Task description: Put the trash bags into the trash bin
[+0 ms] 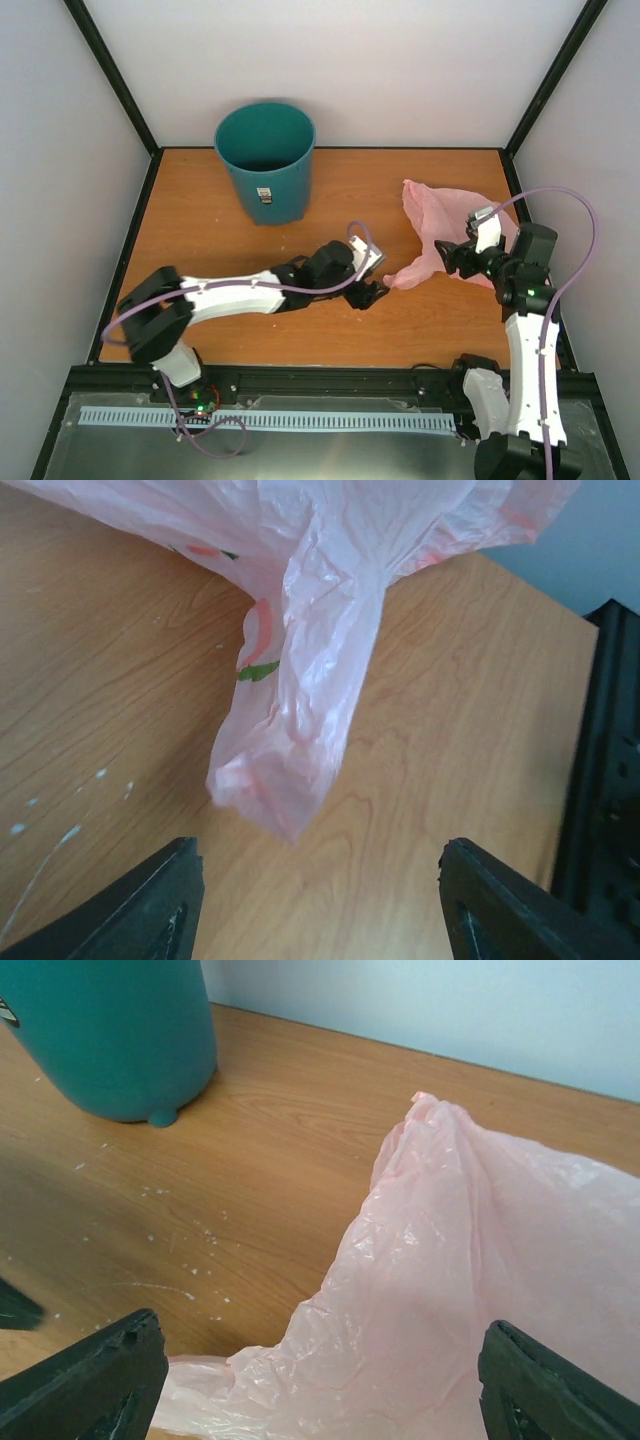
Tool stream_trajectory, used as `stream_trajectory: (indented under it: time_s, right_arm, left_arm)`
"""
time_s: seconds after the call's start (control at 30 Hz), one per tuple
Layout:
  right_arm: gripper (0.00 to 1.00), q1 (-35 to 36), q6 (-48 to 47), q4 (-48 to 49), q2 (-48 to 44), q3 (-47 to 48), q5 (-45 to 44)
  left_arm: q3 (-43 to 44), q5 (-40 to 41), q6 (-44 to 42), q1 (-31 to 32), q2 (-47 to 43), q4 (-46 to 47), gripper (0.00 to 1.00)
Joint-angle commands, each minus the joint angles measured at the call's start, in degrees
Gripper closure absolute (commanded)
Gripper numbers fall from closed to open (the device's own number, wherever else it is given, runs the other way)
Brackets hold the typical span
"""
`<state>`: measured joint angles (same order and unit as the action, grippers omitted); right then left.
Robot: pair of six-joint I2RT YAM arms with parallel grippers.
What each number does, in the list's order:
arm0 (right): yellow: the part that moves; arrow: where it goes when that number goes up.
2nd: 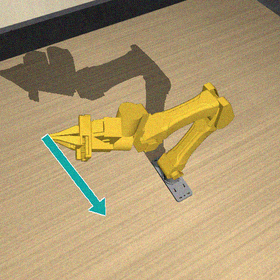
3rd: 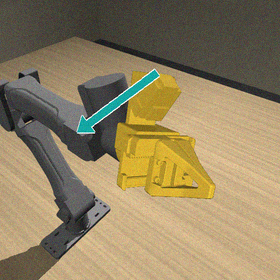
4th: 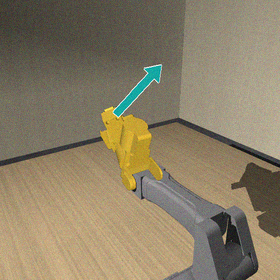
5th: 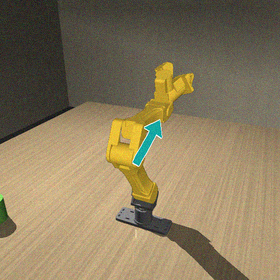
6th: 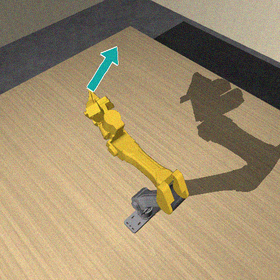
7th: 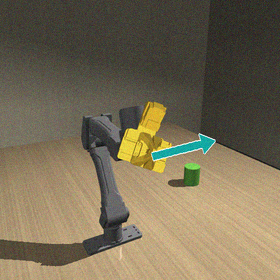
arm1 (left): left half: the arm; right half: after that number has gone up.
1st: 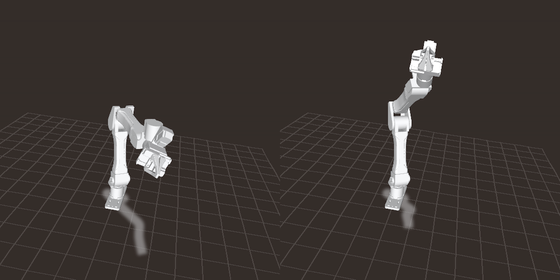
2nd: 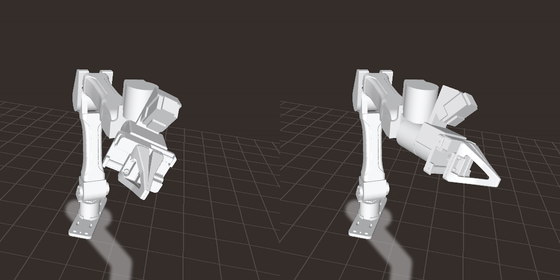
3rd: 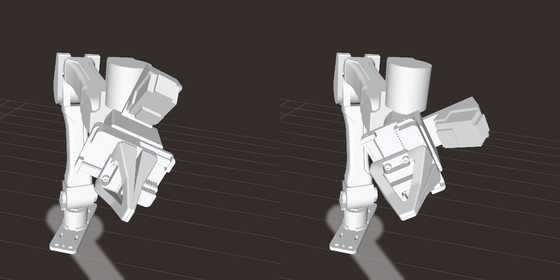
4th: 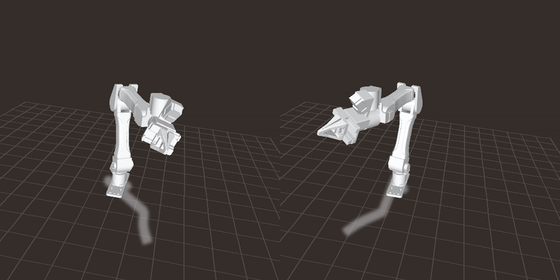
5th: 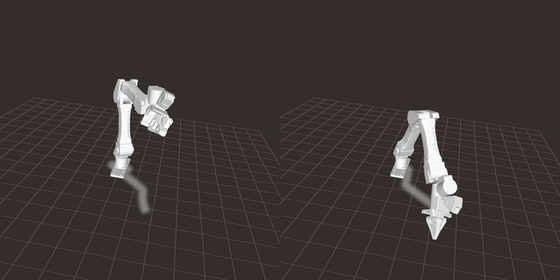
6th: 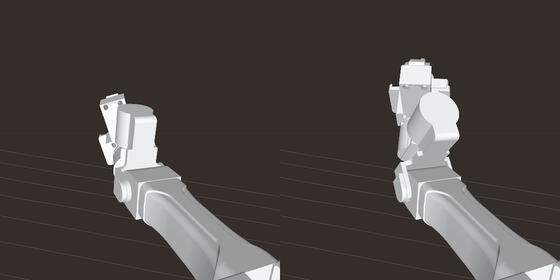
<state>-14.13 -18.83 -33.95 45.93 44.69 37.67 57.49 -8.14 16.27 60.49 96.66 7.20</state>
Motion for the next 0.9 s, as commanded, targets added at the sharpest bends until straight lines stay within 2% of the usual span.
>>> stream_trajectory:
  time_s: [0.0, 0.23, 0.37, 0.47, 0.63, 0.87]
  right_arm:
    - [0.15, 0.23, -0.75, 2.77, -4.18, -1.68, -2.34]
    - [0.15, 0.20, -1.29, 1.24, -2.83, -0.96, -1.70]
    - [0.17, 0.24, -2.03, -4.83, -2.69, 3.02, 1.42]
    - [0.21, 0.21, -1.99, -5.78, -4.48, 2.10, 1.73]
    - [0.25, 0.19, -3.20, -2.19, -9.31, -2.46, -2.63]
    - [0.24, 0.24, -4.26, -2.07, -10.62, -3.44, -1.49]
  left_arm:
    - [-3.45, 2.37, -1.75, 0.24, -12.29, -9.10, 0.33]
    - [0.43, 18.03, -1.22, -1.28, -27.47, -26.67, 0.27]
    - [7.59, 22.85, 0.08, -5.96, -31.00, -35.80, 0.30]
    - [11.91, 26.96, 0.49, -11.57, -31.94, -40.46, 0.30]
    - [17.79, 21.59, 0.77, -25.48, -30.56, -42.80, 0.30]
    - [24.36, 15.21, 2.51, -38.38, -24.38, -42.91, 0.34]
